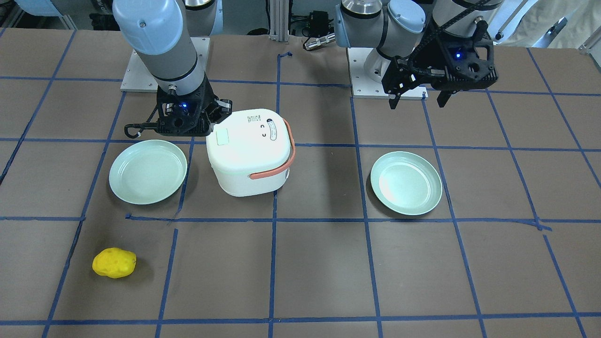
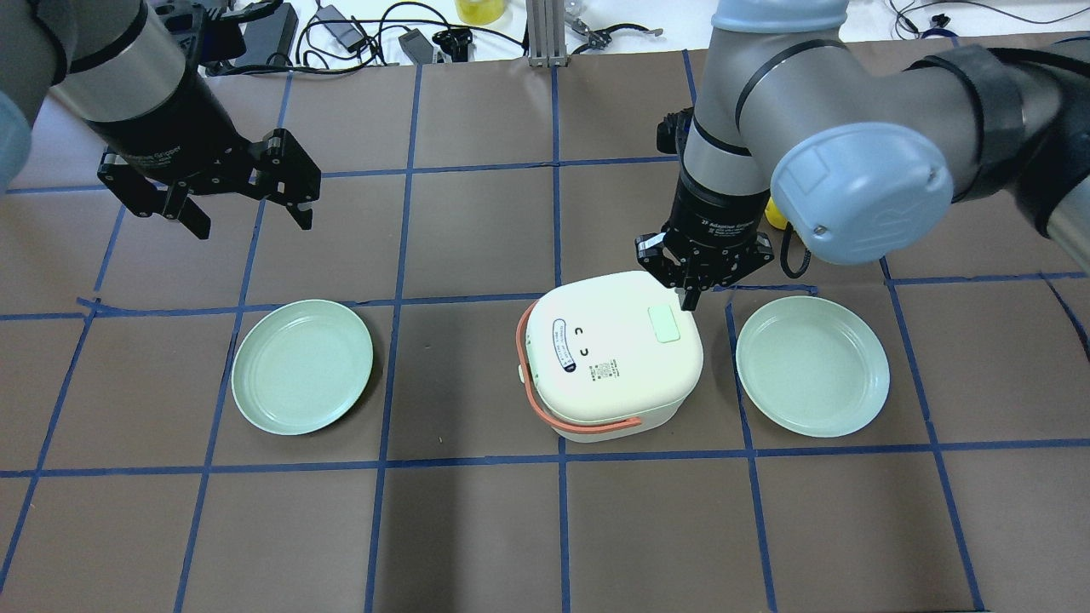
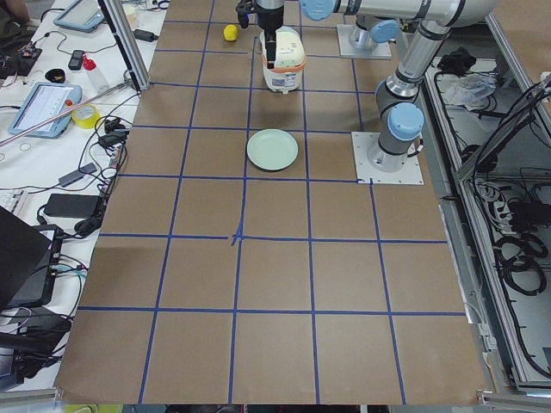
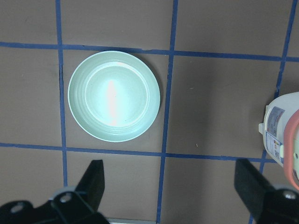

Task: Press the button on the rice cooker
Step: 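Press the green lid button with the right gripper fingertips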

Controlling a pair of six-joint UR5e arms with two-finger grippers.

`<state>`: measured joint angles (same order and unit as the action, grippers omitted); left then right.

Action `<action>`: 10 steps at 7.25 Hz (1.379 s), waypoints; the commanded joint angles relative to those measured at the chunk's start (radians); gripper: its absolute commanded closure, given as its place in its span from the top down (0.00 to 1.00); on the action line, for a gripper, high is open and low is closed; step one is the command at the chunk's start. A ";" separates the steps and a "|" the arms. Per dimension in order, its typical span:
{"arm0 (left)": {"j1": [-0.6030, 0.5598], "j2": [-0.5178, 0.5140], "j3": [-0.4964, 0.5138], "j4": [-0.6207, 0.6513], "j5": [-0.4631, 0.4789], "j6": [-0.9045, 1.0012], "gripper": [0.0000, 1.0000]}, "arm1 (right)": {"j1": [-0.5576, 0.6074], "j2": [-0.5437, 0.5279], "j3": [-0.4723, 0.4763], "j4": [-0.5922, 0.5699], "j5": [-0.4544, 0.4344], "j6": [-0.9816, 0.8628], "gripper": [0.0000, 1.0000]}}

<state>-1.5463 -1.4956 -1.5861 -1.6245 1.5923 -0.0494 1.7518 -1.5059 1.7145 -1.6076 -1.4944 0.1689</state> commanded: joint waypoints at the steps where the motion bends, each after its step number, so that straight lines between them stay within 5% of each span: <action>1: 0.000 0.000 0.000 0.000 0.000 -0.001 1.00 | 0.020 0.003 0.022 -0.023 0.000 0.003 0.00; 10: 0.000 0.000 0.000 0.000 0.000 0.000 1.00 | 0.060 0.006 0.096 -0.098 -0.021 0.038 0.00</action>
<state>-1.5463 -1.4956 -1.5861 -1.6245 1.5923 -0.0491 1.8109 -1.5011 1.8044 -1.7052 -1.5164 0.2073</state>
